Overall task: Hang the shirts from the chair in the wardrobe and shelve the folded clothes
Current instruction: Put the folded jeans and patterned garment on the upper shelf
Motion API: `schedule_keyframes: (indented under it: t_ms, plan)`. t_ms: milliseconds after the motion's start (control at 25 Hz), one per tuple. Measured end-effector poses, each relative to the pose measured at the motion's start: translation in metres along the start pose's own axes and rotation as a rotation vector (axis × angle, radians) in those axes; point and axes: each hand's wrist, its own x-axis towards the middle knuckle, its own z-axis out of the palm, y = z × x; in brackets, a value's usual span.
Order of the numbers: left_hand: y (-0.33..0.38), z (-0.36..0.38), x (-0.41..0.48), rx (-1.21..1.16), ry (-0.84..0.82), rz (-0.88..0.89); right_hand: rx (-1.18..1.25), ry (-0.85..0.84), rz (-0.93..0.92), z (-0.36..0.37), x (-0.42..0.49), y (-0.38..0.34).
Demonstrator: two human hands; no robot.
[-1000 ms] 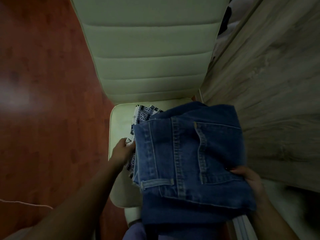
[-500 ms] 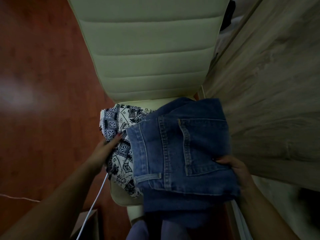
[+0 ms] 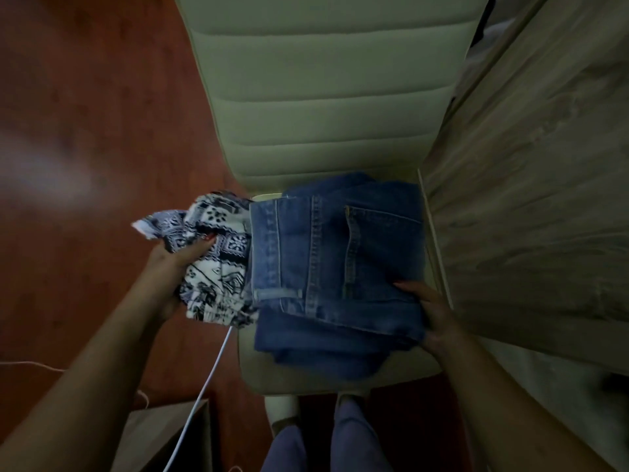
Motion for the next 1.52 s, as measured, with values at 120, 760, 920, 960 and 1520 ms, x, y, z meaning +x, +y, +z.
schedule_keyframes:
  t_ms: [120, 760, 920, 960, 1520]
  plan:
    - [0.026, -0.014, -0.010, -0.046, 0.025, 0.119, -0.405, 0.134, -0.018, -0.014, 0.037, 0.014]
    - [-0.063, 0.057, 0.012, 0.205, -0.339, -0.195, -0.399, 0.295, -0.158, -0.001, 0.016, 0.046]
    - [-0.046, 0.068, -0.008, 0.183, -0.278, -0.060, -0.255, 0.159, -0.132, 0.006, 0.014, 0.052]
    - [-0.040, 0.073, -0.012, 0.161, -0.283, -0.040, -0.247, 0.143, -0.140, 0.009, 0.015, 0.052]
    - [-0.034, 0.097, -0.018, -0.001, -0.379, -0.099, -1.233, 0.401, -0.744, 0.054, 0.006, 0.109]
